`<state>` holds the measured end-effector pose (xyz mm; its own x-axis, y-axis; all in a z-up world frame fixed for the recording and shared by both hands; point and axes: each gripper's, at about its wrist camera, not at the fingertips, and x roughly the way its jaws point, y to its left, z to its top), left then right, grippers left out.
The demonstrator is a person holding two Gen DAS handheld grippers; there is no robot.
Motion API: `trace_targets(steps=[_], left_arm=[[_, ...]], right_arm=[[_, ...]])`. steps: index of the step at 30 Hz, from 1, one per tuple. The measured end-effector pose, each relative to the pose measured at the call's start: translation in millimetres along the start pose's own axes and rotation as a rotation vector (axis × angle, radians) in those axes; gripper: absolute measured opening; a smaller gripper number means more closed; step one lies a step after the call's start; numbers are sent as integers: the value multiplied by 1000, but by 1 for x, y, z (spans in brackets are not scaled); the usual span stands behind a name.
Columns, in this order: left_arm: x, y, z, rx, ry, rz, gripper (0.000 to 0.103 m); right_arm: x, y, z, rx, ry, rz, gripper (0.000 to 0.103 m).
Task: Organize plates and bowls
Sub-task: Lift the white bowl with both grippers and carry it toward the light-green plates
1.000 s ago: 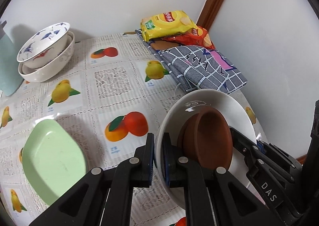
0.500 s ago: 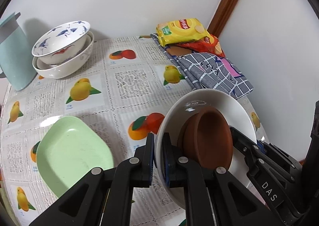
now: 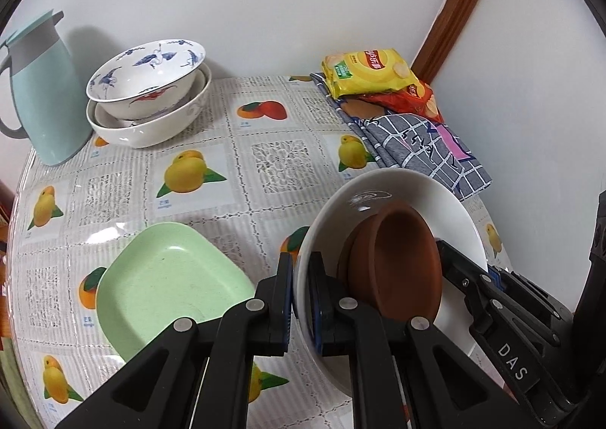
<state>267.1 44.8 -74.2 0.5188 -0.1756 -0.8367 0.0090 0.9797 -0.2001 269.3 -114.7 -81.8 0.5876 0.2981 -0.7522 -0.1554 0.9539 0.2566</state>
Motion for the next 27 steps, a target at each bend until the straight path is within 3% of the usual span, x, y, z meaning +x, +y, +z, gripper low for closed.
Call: trace_targets(steps=[27], left_arm=[[-26, 43, 1, -33, -29, 35, 9]], right_arm=[[4, 46, 1, -31, -12, 49, 11]])
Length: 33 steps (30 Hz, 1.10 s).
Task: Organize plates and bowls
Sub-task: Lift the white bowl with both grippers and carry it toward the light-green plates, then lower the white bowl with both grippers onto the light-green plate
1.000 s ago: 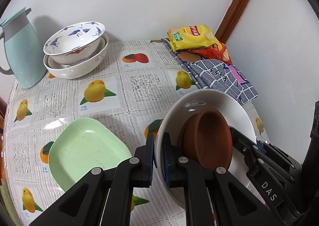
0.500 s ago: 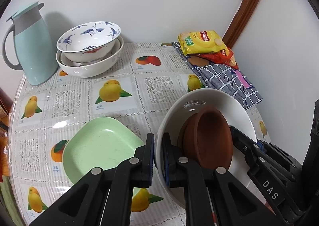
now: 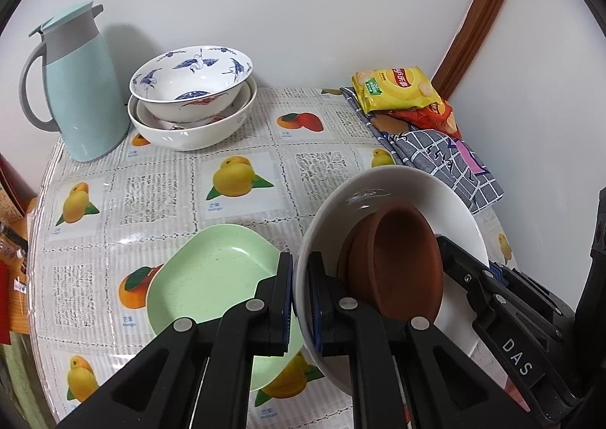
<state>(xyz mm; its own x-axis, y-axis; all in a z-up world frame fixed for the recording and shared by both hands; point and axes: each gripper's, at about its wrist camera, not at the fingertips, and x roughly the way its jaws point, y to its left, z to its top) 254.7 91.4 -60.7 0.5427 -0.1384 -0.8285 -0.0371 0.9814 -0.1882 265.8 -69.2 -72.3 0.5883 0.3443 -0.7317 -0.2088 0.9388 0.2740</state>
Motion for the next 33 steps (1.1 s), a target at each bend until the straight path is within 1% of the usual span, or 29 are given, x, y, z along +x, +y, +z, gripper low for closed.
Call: trace_targets(steps=[14, 33], left_arm=[[-4, 16, -1, -19, -2, 17, 9], [-5, 49, -3, -58, 1, 46, 9]], right_arm=[[7, 16, 1, -13, 5, 25, 11], [26, 43, 0, -44, 31, 55, 11]])
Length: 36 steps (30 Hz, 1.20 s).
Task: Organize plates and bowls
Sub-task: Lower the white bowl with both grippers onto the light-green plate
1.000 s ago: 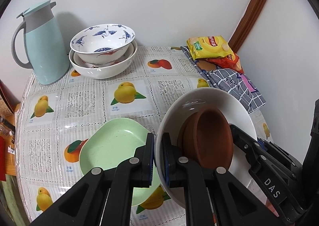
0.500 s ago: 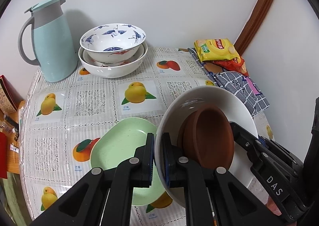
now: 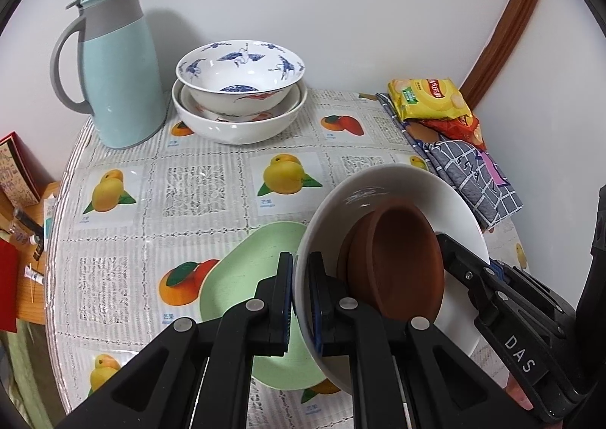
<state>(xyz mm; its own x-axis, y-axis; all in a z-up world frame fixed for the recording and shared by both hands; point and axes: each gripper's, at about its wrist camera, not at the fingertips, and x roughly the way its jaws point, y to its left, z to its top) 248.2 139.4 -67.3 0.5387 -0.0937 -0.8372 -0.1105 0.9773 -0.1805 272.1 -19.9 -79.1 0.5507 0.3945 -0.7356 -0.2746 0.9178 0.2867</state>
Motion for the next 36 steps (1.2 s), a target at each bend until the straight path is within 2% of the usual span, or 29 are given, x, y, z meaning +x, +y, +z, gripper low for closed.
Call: trace_targets(steps=[18, 36], left_arm=[[14, 36, -9, -53, 33, 22, 9], [53, 60, -23, -93, 110, 32, 9]], right_arm=[[32, 24, -11, -31, 53, 19, 11], [74, 25, -26, -42, 138, 17, 11]])
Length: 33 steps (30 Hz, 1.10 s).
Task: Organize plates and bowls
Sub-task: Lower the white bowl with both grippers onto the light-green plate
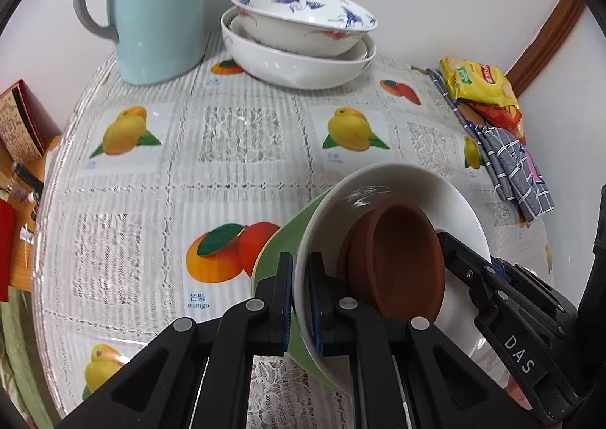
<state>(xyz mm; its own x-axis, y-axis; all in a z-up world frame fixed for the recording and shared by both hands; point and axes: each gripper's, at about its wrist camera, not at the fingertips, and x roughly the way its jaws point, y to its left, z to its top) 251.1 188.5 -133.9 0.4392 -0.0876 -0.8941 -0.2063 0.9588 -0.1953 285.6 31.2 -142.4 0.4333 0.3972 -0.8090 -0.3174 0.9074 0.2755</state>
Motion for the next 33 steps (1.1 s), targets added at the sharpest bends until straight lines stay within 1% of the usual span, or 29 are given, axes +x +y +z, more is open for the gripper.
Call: trace_targets(steps=[5, 7, 10, 14, 16, 21, 24, 28, 29, 33], left_arm=[[16, 6, -2, -9, 25, -16, 9], [16, 9, -2, -17, 13, -39, 10], [18, 13, 1, -26, 17, -64, 10], [19, 14, 1, -21, 20, -71, 12], [20, 13, 1, -19, 20, -70, 13], [20, 13, 1, -19, 23, -66, 13], [19, 10, 1, -1, 23, -47, 13], [18, 8, 2, 13, 29, -29, 13], [18, 8, 2, 13, 28, -21, 15], [13, 9, 3, 14, 21, -15, 15]], right_arm=[[16, -5, -5, 2, 44, 2, 11], [17, -6, -6, 4, 36, 15, 11], [18, -6, -4, -7, 38, 22, 12], [19, -9, -4, -1, 37, 47, 13], [18, -9, -4, 1, 35, 46, 13], [17, -6, -4, -22, 28, 5, 14], [16, -6, -3, -30, 24, -11, 17], [8, -6, -2, -50, 3, -28, 18], [6, -5, -2, -55, -1, -30, 18], [3, -5, -4, -65, -4, -39, 18]])
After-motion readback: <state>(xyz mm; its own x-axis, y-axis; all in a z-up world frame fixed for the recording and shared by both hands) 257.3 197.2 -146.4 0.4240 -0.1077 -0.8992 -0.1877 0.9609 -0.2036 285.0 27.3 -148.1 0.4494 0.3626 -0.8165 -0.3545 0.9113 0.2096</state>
